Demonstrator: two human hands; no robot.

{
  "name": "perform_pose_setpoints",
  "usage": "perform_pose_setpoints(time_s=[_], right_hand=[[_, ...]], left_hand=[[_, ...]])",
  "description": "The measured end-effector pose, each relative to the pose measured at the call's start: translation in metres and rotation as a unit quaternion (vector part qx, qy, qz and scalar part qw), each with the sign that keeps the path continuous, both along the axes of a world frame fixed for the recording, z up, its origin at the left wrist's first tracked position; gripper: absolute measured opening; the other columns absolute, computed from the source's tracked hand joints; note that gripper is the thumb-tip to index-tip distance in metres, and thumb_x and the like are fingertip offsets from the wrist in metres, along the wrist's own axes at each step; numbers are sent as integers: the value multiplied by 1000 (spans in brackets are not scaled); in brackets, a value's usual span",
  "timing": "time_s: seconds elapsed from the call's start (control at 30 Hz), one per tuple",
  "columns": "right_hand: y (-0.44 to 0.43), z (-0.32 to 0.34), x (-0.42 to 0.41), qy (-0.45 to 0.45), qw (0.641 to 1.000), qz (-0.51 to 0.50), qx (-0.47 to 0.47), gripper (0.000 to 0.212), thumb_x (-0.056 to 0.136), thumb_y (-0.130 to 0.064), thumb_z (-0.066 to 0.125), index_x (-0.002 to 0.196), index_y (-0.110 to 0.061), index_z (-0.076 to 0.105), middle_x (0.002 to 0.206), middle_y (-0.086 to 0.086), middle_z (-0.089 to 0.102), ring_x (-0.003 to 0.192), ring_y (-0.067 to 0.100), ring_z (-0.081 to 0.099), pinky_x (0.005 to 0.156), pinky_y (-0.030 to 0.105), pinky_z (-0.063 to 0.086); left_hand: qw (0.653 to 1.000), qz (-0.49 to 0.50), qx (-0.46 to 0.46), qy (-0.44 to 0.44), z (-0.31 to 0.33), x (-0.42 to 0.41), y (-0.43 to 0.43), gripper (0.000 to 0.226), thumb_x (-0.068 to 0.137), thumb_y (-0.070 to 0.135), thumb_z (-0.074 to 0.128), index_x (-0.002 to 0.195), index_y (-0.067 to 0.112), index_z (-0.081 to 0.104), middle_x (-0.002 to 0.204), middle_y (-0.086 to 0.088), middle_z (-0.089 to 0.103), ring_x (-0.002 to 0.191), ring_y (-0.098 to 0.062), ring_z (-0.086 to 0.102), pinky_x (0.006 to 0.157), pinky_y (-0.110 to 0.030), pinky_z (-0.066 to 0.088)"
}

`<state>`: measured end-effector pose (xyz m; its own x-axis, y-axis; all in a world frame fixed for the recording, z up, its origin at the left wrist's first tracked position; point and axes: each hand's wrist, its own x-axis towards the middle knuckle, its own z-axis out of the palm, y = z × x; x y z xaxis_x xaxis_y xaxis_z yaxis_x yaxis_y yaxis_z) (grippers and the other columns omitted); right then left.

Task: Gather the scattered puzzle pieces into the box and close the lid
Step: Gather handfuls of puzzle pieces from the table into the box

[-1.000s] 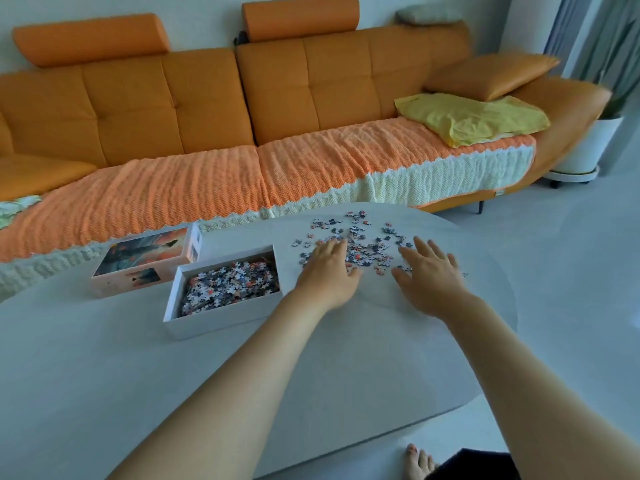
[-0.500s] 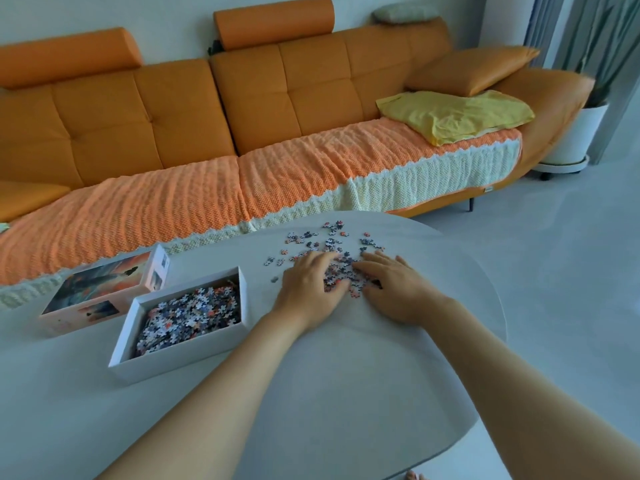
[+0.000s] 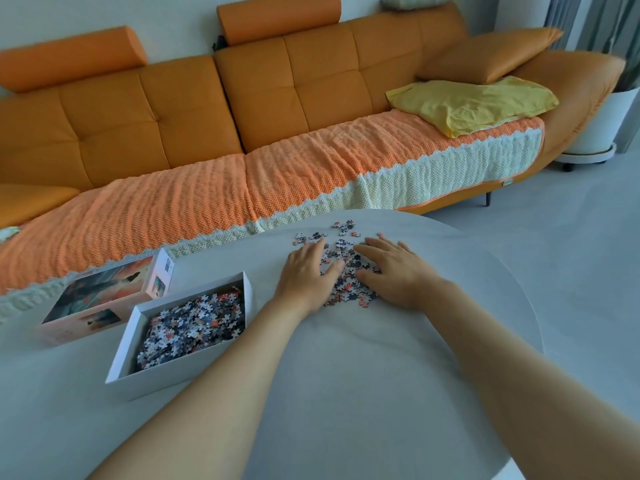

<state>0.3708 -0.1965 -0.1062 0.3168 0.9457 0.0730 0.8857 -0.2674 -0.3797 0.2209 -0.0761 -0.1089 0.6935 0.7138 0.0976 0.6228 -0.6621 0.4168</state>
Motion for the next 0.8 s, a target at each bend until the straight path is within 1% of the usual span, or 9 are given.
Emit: perform_pose_setpoints(time_s=[0.07, 0.17, 0.23, 0.3, 0.37, 0.4, 0.47, 0.7, 0.8], right_hand=[[1, 4, -2, 51, 998, 8, 41, 49, 95, -42, 46, 143, -34, 42, 152, -6, 34, 140, 18, 30, 114, 35, 23], [4, 7, -2, 123, 987, -5, 103, 45, 93, -29, 49, 138, -32, 49, 147, -6, 41, 132, 16, 41, 108, 32, 31], [7, 6, 3, 123, 986, -34, 109, 48, 95, -35, 48, 142, -32, 43, 152, -5, 35, 136, 19, 37, 109, 34, 30], [12, 3, 9, 85, 993, -61, 59, 59, 96, -49, 42, 150, -29, 29, 160, 0, 19, 146, 21, 18, 118, 39, 16], [20, 1, 15, 52, 996, -74, -8, 74, 93, -63, 33, 154, -26, 14, 163, 3, 4, 149, 19, 0, 121, 41, 1], [25, -1, 17, 40, 996, -73, -29, 78, 92, -67, 29, 155, -26, 9, 163, 5, 0, 149, 19, -4, 121, 42, -2], [35, -2, 20, 21, 997, -63, -51, 83, 90, -72, 25, 155, -26, 3, 162, 6, -5, 149, 19, -7, 121, 42, -4], [49, 1, 32, 5, 997, -26, -72, 81, 92, -67, 27, 155, -25, -3, 162, 2, -10, 148, 15, -10, 121, 40, -5], [49, -1, 34, 12, 998, -10, -68, 78, 93, -60, 29, 155, -24, -3, 162, -1, -7, 148, 13, -9, 121, 38, -3]], left_hand=[[999, -14, -34, -32, 4, 3, 4, 61, 96, 53, 41, 150, 29, 26, 151, 6, 27, 140, -17, 24, 110, -39, 27], [993, -34, -58, -101, 11, 10, 6, 49, 96, 43, 44, 142, 30, 40, 130, 9, 50, 126, -16, 42, 106, -40, 36], [992, -2, 19, -124, 12, 16, 11, 43, 97, 37, 42, 138, 25, 46, 127, 6, 54, 124, -18, 44, 105, -39, 37], [993, 55, 78, -69, 10, 20, 21, 50, 97, 40, 38, 143, 21, 40, 145, -1, 43, 136, -23, 32, 111, -42, 29], [996, 84, 24, 24, 6, 23, 35, 65, 97, 51, 31, 153, 20, 20, 161, -2, 17, 147, -24, 11, 118, -46, 15], [994, 85, -10, 63, 4, 24, 42, 70, 96, 56, 27, 155, 22, 11, 163, -1, 5, 149, -24, 2, 119, -46, 7], [991, 65, -30, 113, 0, 27, 54, 77, 94, 64, 23, 156, 23, 0, 163, 0, -7, 150, -23, -6, 120, -44, -1], [991, -70, -58, 96, 10, 71, 69, 64, 98, 54, 26, 155, 35, 3, 162, 12, -3, 149, -12, -5, 120, -43, 0], [977, -155, -32, 143, 10, 86, 65, 69, 92, 60, 19, 155, 32, 14, 163, 10, 1, 149, -15, -4, 121, -44, 2]])
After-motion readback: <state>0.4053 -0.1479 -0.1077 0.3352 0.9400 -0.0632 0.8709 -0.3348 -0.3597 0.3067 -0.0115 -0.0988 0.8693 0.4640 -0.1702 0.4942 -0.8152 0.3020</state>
